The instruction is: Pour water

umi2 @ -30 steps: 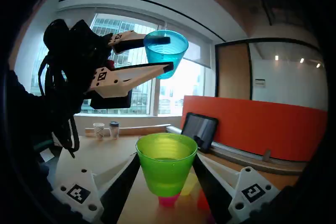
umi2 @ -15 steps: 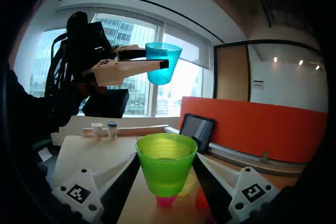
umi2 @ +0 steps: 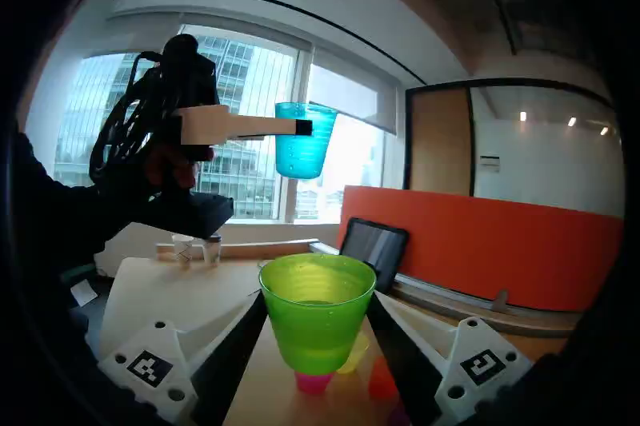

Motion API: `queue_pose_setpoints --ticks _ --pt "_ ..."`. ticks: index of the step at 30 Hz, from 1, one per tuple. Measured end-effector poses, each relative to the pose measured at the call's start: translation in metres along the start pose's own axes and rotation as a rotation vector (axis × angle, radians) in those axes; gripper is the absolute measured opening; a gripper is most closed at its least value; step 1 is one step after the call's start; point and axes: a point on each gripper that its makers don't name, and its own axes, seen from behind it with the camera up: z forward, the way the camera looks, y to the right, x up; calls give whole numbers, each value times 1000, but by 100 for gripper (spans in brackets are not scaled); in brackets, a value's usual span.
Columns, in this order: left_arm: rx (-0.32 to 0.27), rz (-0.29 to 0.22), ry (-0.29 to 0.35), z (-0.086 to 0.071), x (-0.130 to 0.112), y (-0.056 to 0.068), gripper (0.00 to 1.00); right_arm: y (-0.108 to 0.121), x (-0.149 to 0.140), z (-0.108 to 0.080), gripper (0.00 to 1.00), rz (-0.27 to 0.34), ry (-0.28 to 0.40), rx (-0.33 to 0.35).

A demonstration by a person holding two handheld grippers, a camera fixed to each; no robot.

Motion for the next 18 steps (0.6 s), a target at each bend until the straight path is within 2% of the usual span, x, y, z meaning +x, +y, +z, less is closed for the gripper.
queue_pose_setpoints --ticks 4,7,12,18 --pt "-28 -66 -17 -1 -5 3 87 0 0 0 88 2 2 -2" --pt "-41 -96 -26 -2 -7 4 87 0 0 -1 88 2 2 -3" --pt "-54 -125 -43 -4 -13 5 87 0 1 -1 88 2 3 -6" --pt "-58 -129 -53 -5 -19 5 87 1 1 -1 88 5 4 -7"
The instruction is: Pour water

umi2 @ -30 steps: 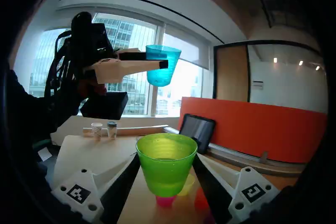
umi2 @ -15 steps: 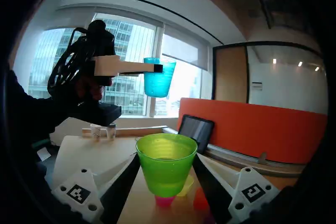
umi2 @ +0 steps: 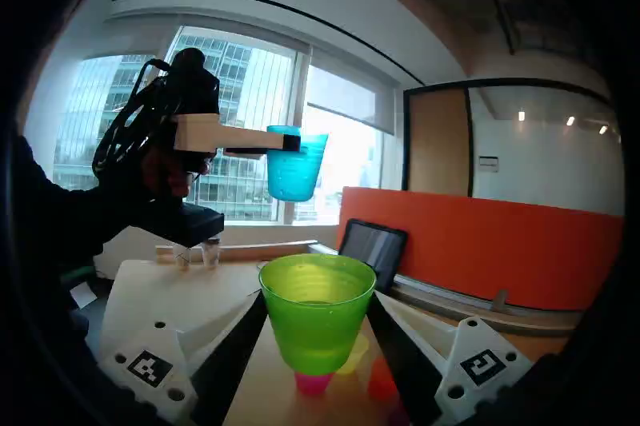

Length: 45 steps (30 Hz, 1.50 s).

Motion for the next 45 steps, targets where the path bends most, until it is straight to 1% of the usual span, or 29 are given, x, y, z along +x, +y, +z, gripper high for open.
queue_pose_setpoints --ticks 6,12,21,29,33,38,45 --pt "-4 -11 -14 -1 -9 -1 87 3 -2 -2 88 3 -8 -5" --pt "-7 -26 -32 -1 -25 -3 87 7 -4 -5 88 9 -19 -9" --pt "-13 -43 -65 -5 -58 -4 87 22 -11 -16 88 18 -55 -29" --pt "-16 -61 -90 -12 -90 -4 87 36 -17 -28 88 22 -93 -48" --pt "-17 -60 -114 -17 -106 -3 87 44 -20 -35 88 24 -114 -58" --pt "-19 -44 -148 -22 -125 -2 87 56 -23 -45 89 22 -140 -77" --pt "-6 -30 -190 -26 -147 -7 88 73 -29 -59 88 26 -173 -102"
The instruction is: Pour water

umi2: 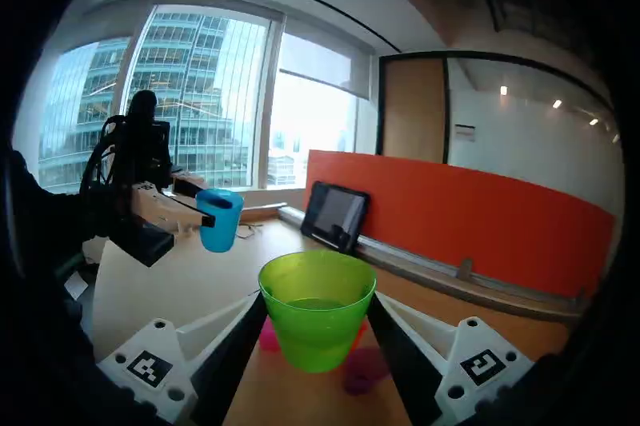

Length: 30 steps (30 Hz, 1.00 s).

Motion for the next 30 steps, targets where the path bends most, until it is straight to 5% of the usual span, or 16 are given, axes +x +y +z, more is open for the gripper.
queue_pose_setpoints --ticks 30 --pt "-8 47 -309 22 -124 -3 87 38 -94 -12 89 27 -265 -21"
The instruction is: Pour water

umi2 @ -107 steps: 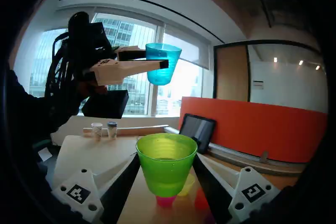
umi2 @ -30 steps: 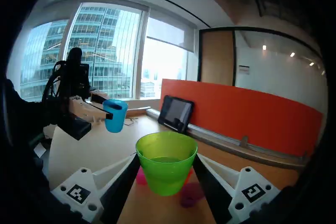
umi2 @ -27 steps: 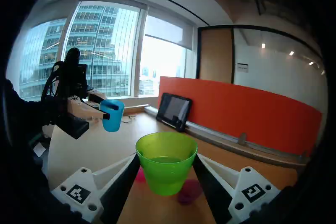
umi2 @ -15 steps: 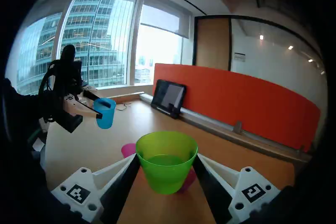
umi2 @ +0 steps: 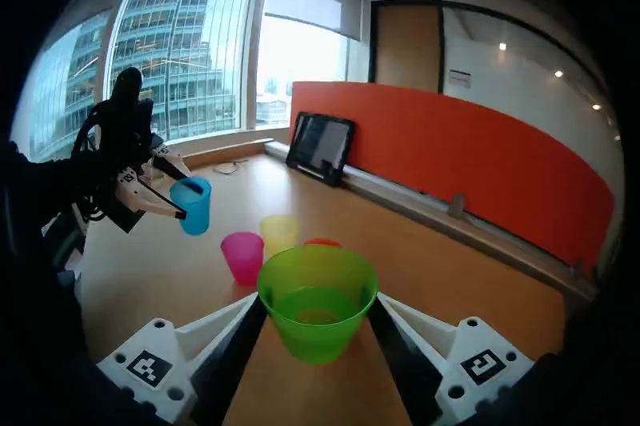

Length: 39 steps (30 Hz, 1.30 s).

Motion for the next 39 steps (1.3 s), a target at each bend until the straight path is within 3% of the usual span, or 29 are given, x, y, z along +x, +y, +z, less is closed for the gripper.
queue_pose_setpoints --ticks 14,27,39 --pt "-34 19 -130 26 -43 5 88 5 -43 19 89 1 -111 8" --pt "-50 2 -178 43 -65 7 88 6 -61 27 89 3 -147 3" --pt "-54 -17 -200 45 -80 8 88 5 -70 30 89 -1 -164 1"
